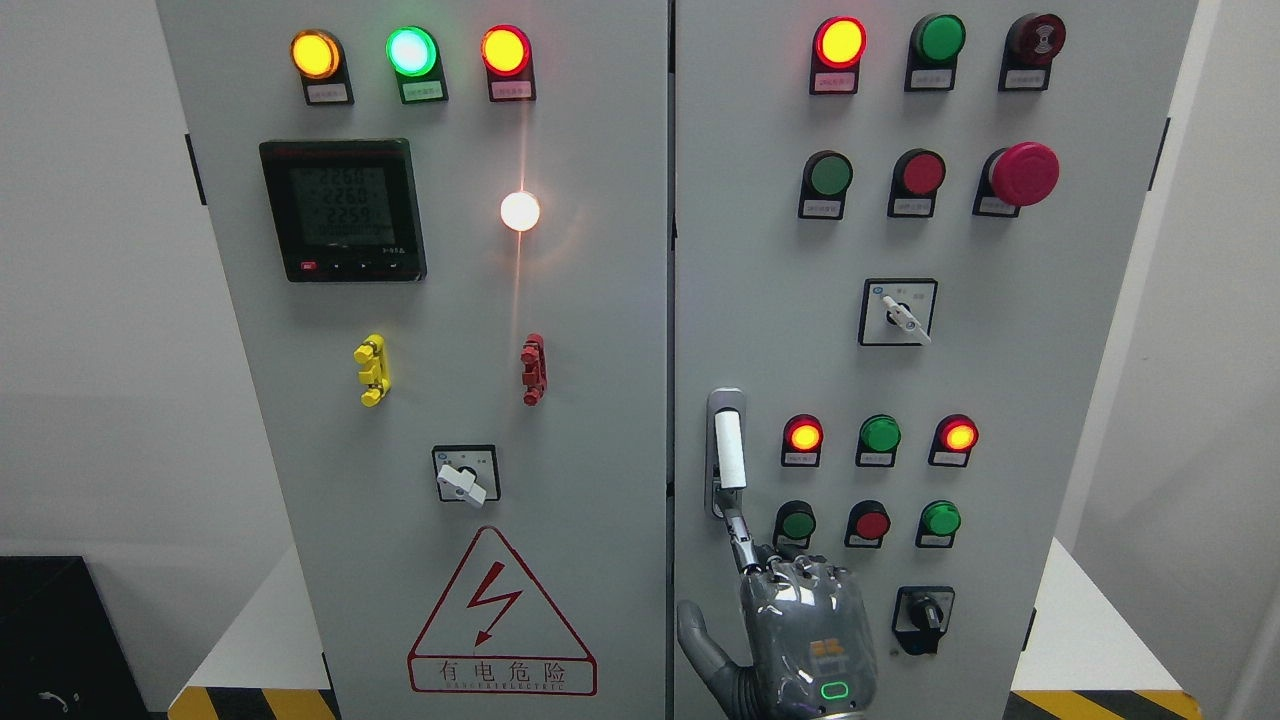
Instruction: Release door handle
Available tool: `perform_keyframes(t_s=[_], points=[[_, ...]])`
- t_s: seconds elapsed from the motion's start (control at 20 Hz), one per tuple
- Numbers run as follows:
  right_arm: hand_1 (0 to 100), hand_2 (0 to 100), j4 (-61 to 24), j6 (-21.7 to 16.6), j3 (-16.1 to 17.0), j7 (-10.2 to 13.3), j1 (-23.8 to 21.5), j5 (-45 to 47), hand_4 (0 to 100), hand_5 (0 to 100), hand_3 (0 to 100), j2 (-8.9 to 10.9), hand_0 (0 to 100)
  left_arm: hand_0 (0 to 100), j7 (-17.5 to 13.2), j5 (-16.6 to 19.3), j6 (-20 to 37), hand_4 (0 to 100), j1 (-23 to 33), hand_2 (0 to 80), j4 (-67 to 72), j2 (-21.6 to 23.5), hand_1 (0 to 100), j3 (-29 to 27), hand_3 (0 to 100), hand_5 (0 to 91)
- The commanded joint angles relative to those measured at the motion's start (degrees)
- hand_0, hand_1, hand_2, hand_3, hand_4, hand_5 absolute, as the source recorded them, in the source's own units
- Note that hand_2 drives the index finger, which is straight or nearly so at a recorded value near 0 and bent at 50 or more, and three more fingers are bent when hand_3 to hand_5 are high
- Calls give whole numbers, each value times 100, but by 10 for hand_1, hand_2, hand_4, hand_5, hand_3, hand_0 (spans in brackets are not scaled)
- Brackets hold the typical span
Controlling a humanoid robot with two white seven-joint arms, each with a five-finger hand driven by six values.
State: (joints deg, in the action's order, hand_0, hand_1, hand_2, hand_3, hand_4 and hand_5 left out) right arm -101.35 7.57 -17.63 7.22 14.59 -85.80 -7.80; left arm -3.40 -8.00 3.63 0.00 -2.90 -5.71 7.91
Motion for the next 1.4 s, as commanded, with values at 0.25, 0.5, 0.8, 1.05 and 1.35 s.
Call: perform_keyframes(t_s=[0.25,0.5,0.8,1.05,1.35], points=[[321,275,-429,-28,14,-81,-132,11,669,593,641,7,494,120,-3,0,-3,0,105,0,0,0,556,0,0,0],[304,380,-640,-151,41,-212,-202,11,644,560,625,7,437,120,-3,0,-3,0,105,0,0,0,556,0,0,0],[279,494,-851,-186,76,-283,-281,28,668,645,710,16,389,120,-3,0,-3,0,105,0,0,0,556,0,0,0],[268,533,-939,-318,85,-204,-492,133,689,664,750,16,375,120,-3,0,-3,0,105,0,0,0,556,0,0,0],[229,556,-1141,-432,102,-204,-712,195,703,665,772,16,387,120,-3,0,-3,0,105,0,0,0,556,0,0,0]])
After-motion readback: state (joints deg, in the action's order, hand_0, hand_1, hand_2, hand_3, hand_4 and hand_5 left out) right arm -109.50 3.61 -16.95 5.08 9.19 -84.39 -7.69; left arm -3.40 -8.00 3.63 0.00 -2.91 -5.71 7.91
